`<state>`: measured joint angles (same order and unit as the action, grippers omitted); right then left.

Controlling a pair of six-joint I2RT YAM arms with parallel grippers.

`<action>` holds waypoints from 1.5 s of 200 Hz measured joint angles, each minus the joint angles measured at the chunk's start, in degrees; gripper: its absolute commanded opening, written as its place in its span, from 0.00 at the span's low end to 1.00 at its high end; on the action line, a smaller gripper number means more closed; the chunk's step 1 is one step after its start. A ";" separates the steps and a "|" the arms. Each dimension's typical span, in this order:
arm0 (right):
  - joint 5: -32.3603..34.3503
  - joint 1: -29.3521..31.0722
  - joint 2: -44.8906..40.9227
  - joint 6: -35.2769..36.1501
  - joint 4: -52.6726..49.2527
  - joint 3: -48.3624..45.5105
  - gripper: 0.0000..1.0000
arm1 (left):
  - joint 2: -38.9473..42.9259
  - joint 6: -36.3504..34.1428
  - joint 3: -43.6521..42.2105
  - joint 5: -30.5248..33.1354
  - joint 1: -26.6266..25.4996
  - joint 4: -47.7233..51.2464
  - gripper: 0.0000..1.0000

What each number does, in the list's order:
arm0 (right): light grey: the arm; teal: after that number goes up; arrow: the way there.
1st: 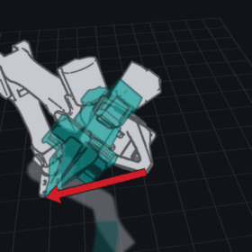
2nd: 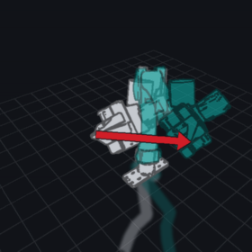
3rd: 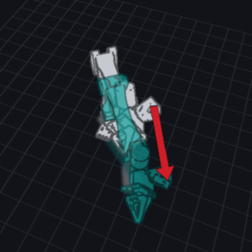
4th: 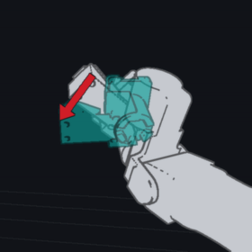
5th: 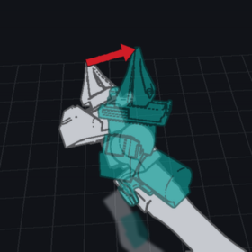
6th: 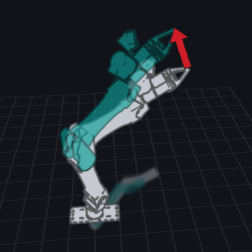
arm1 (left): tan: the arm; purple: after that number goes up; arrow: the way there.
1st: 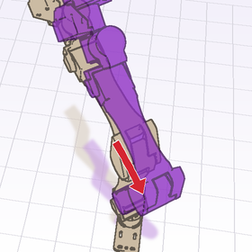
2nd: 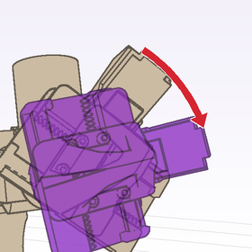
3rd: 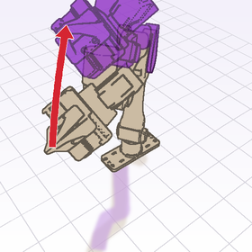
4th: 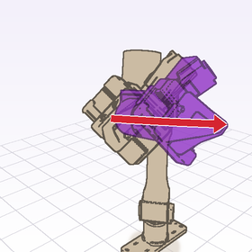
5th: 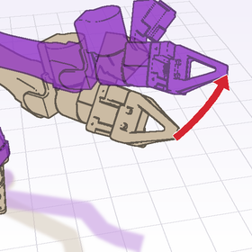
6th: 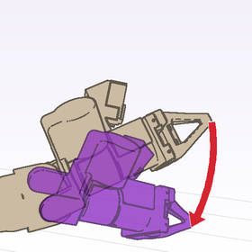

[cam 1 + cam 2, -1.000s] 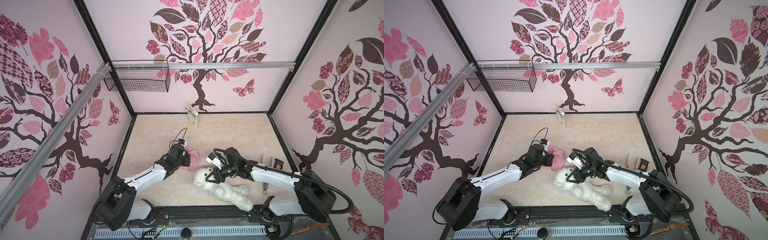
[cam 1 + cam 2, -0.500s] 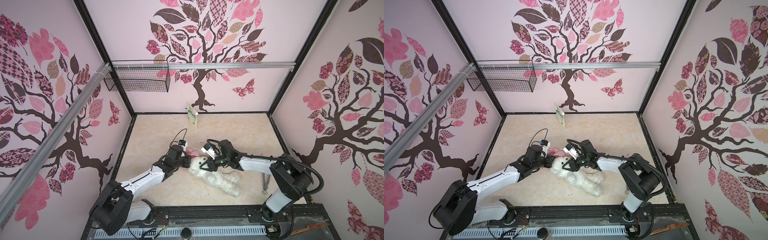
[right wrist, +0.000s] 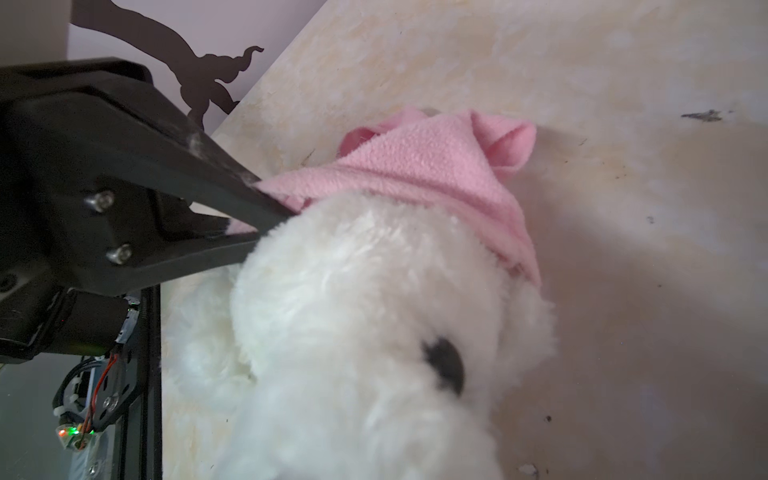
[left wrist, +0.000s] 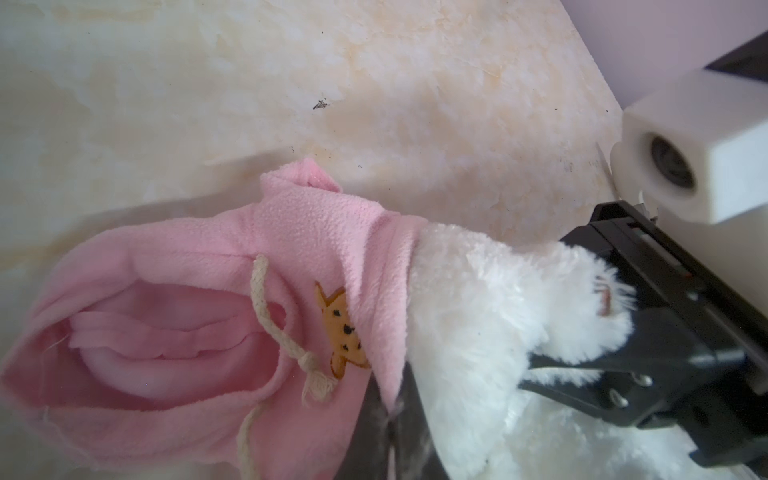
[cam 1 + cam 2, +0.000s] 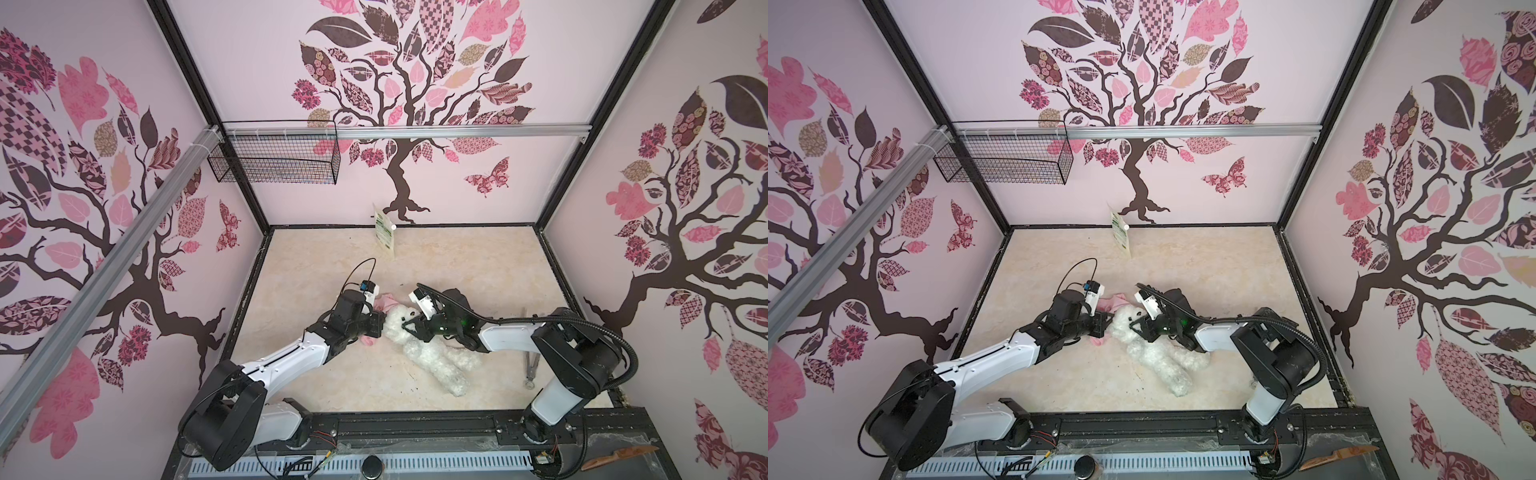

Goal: Dress the teddy bear

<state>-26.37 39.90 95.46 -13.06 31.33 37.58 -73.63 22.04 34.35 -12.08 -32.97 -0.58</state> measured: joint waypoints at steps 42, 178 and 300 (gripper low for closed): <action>3.32 1.20 1.22 -1.01 1.03 -0.02 0.23 | 0.00 0.87 0.00 -2.51 0.02 -1.07 0.00; 9.77 2.40 -1.97 -4.15 3.96 -3.78 0.20 | -0.83 0.59 0.61 -1.40 -1.27 -0.20 0.00; 21.03 4.79 -2.71 -14.05 -0.55 -1.97 0.14 | -0.48 0.26 0.68 -2.19 -2.97 -0.24 0.00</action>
<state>-5.34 44.69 92.75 -27.11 30.79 35.62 -74.11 22.31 35.03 -14.26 -35.94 -0.82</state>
